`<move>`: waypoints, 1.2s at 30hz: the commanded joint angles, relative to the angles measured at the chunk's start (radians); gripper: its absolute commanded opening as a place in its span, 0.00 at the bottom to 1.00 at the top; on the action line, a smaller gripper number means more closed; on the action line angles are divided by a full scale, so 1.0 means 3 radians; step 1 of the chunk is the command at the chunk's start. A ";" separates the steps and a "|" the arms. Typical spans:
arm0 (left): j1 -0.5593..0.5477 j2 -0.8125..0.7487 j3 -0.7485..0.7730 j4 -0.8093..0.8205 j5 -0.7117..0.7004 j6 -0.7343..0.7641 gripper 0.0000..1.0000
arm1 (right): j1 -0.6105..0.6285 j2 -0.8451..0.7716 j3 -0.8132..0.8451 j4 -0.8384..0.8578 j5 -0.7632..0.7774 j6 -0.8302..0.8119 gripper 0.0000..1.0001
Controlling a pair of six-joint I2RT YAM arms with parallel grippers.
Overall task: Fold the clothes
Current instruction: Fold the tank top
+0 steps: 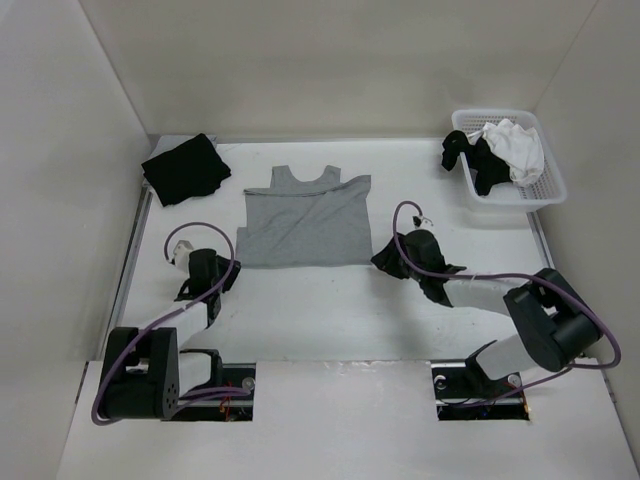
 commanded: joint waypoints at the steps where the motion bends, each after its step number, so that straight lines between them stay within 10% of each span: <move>1: 0.0021 0.0114 0.0052 -0.0071 0.0014 0.0028 0.24 | -0.0024 0.0074 -0.0043 0.0334 0.0021 0.0152 0.40; 13: 0.0097 0.0406 0.0083 0.0231 0.0009 0.0049 0.07 | -0.0040 0.0494 0.0064 0.0569 -0.0097 0.0397 0.38; 25: 0.0108 0.0335 0.0077 0.0349 0.0080 0.0079 0.01 | -0.0040 0.0592 0.0172 0.0641 -0.0030 0.0438 0.04; 36: -0.0123 -0.2118 0.0837 -0.1485 0.0168 0.0166 0.00 | 0.0537 -0.1886 0.0334 -0.1269 0.0689 -0.0169 0.01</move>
